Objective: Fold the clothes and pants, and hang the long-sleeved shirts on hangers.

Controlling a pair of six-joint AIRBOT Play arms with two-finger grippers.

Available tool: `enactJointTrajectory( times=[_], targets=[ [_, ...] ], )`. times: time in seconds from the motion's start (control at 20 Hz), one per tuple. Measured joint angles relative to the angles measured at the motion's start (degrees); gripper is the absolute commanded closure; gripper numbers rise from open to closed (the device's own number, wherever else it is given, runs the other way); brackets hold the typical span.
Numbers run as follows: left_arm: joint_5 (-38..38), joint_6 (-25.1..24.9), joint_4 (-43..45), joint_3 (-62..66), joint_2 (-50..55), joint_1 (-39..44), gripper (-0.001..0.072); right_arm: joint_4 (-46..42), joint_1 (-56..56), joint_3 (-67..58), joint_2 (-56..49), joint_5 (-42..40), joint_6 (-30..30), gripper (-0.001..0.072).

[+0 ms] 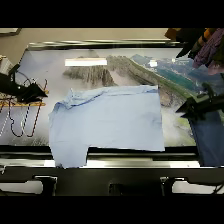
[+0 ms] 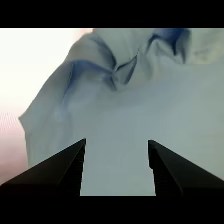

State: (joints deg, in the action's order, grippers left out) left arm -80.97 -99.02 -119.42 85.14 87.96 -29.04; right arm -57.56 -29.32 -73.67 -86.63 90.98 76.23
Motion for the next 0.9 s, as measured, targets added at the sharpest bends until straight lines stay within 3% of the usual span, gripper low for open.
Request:
enactJointTrajectory(
  times=[0.35, 0.9],
  targets=[
    [4.81, -1.36, -1.38, -26.64, -16.74, -7.34, 0.0247, -6.05, -1.68, 27.87, 12.72, -5.35, -4.31, 0.0297],
    [6.51, -2.73, -1.75, -33.94, -20.35, -8.44, 0.0247, -5.73, -1.81, 35.87, 14.38, -13.25, -8.04, 0.0297]
  ],
)
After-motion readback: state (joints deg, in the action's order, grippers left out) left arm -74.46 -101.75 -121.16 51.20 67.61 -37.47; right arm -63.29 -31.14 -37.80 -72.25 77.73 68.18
